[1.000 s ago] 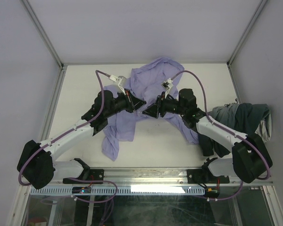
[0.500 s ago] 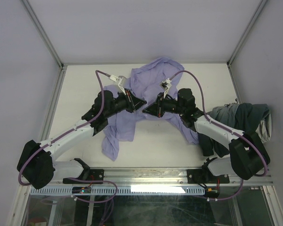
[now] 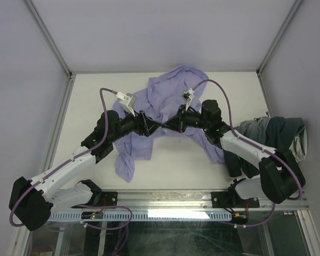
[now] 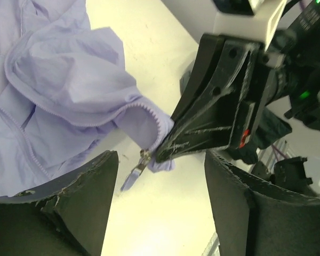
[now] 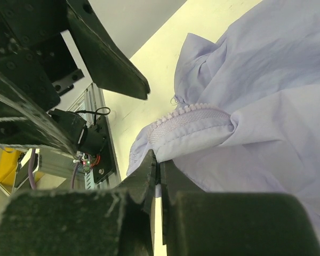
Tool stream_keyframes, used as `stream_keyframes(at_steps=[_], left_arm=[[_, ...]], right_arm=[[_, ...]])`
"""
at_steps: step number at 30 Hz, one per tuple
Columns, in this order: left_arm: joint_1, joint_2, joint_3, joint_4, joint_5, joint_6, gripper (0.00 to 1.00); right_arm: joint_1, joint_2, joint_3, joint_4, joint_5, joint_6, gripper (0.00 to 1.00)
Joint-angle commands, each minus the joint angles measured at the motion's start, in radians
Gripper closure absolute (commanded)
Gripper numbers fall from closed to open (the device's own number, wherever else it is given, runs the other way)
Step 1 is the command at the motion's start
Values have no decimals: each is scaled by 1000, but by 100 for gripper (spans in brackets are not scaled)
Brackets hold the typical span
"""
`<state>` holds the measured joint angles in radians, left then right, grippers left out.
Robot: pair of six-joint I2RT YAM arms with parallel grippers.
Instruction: Zip up the jacket
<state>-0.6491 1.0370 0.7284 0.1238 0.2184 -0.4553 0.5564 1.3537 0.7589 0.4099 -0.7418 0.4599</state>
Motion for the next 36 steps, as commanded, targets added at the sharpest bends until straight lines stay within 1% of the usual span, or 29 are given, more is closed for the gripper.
stream_keyframes(at_steps=[1,5,9,14,20,23,27,34,36], left_arm=[[-11,-11,-43,1,45,79,32],[-12,10,-76,44,57,104,32],[-12,33,-94,85,72,125,34],[-11,75,-92,119,87,146,40],[-12,129,-79,168,86,156,46],[-11,147,-73,184,80,158,53],[-11,162,-70,193,86,159,68],[-12,173,-61,180,123,141,99],[-11,168,-68,166,129,136,100]], right_arm=[[-4,-36,57,58,-17,5,100],[-5,-31,73,53,-22,6,100],[-5,-31,78,53,-19,9,100],[-4,-30,78,54,-16,11,100],[-4,-25,82,52,-14,10,100],[-4,-24,83,52,-10,11,100],[-3,-17,96,53,-8,13,100],[-5,0,112,64,11,18,100],[-6,3,113,71,18,23,100]])
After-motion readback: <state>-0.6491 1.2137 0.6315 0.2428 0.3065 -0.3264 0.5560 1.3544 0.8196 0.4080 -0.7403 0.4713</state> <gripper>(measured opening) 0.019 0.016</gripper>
